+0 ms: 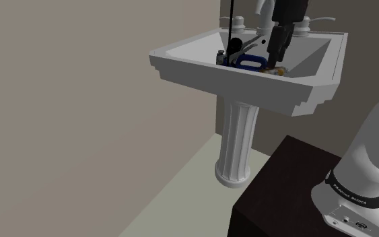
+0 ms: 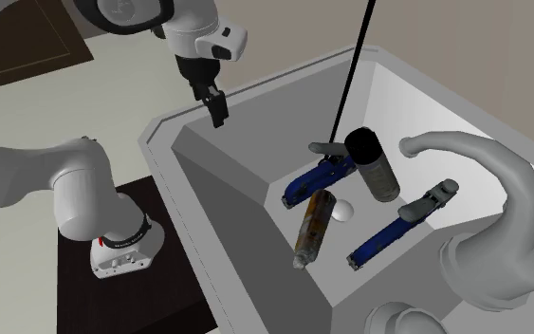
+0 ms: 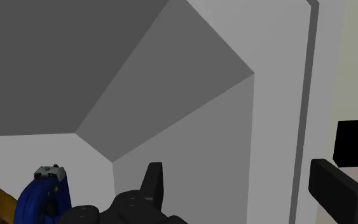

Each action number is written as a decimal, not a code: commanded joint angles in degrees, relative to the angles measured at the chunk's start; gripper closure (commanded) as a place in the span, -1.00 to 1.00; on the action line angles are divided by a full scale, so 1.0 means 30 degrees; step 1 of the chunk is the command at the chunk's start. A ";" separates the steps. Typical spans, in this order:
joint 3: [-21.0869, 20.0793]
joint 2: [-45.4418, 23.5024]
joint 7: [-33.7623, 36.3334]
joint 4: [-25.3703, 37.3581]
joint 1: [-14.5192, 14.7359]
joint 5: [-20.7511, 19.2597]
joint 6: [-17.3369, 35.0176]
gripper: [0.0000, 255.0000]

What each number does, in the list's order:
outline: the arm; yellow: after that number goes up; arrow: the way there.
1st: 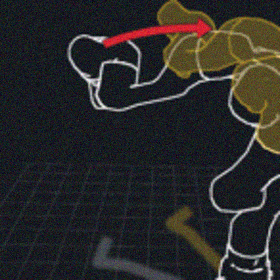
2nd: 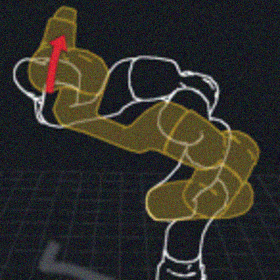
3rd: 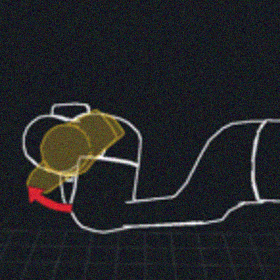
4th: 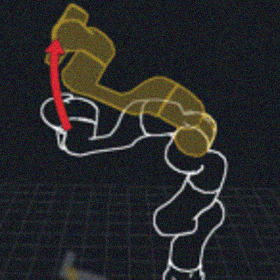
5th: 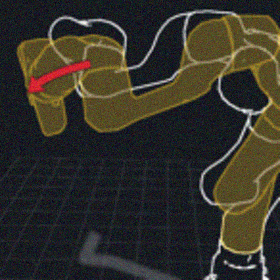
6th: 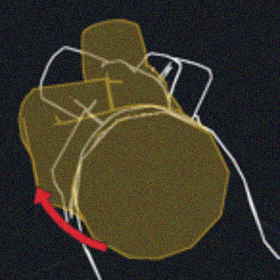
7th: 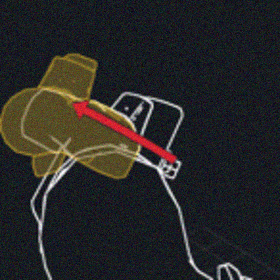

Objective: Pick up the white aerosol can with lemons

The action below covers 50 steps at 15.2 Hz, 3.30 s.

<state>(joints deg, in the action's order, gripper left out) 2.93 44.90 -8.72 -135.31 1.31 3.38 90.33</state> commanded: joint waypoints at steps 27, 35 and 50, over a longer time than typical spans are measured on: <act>0.8211 -1.2984 -1.6217 0.6243 -0.0471 -0.4869 0.5886 -1.00; 0.8337 -1.3537 -1.6142 0.4817 -0.0547 -0.4762 0.7821 -1.00; 0.8263 -1.3215 -1.6172 0.5543 -0.0514 -0.4830 0.6798 1.00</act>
<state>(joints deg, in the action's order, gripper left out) 27.77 4.98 -57.23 -119.14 -0.25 -11.04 111.43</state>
